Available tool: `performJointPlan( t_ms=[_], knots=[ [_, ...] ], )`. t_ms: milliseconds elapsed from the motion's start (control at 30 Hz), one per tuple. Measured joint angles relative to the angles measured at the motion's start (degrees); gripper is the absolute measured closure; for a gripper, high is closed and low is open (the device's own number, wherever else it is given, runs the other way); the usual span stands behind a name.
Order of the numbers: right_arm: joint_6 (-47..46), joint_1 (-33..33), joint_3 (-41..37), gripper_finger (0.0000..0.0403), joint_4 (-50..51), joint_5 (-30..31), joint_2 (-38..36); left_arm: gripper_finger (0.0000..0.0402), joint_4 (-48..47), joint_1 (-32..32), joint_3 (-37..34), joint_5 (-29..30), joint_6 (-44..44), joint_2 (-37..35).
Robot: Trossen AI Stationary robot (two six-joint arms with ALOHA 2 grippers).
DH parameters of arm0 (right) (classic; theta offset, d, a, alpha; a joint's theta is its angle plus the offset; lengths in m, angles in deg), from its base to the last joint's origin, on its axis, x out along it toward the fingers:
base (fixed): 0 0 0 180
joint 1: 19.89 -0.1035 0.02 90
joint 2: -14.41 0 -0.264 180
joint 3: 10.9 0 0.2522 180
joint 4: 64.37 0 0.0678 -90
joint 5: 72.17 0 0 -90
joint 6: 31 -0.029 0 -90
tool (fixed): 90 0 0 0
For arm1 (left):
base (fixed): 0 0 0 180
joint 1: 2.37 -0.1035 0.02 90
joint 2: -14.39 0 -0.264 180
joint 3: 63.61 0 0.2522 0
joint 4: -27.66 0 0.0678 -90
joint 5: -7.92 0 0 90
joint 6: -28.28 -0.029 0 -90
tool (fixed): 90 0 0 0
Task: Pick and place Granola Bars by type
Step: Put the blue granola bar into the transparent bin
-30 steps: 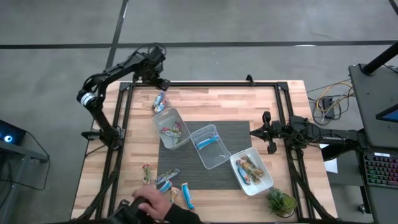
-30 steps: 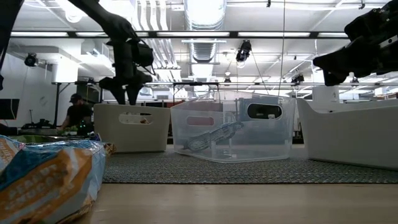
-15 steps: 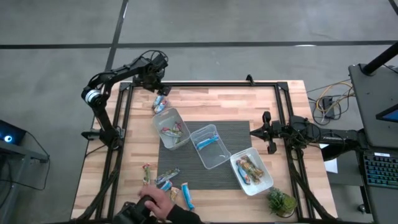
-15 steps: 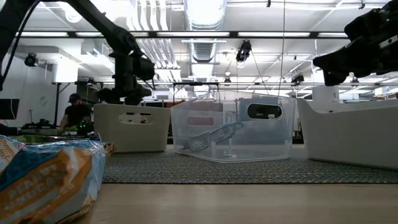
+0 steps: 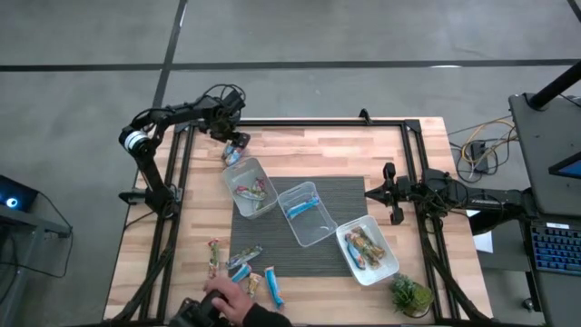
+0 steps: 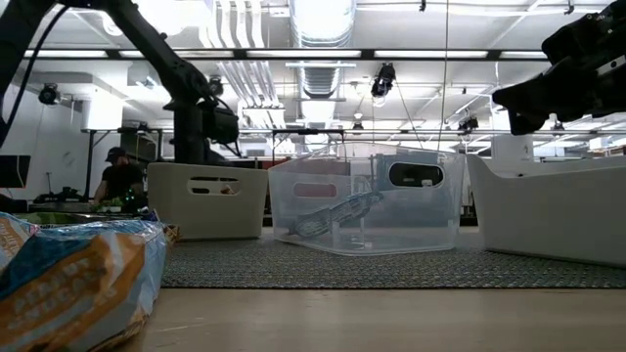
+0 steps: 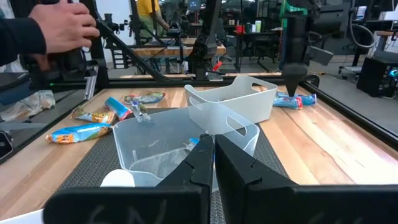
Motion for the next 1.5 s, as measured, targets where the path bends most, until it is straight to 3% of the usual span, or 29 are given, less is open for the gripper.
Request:
performJointPlan(
  t_ms=[633, 800, 1133, 1500],
  knots=[
    [0.00, -0.01, 0.01, 0.0394, 0.00, 0.01, 0.00, 0.0204, 7.20, 0.00, -5.80, 2.45, 0.72, 0.02],
    [0.00, -0.01, 0.01, 0.0394, 0.00, -0.01, 0.00, 0.0235, 7.27, 0.00, -5.80, 2.39, 0.72, 0.02],
    [0.00, -0.01, 0.01, 0.0394, 0.00, 0.01, 0.00, 0.0347, 7.23, 0.24, -5.76, 1.20, 0.63, 0.02],
    [0.00, -0.01, 0.00, 0.0394, 0.00, -0.01, 0.00, 0.0356, 1.55, 0.66, 2.32, 1.09, -0.98, -0.11]
  ],
)
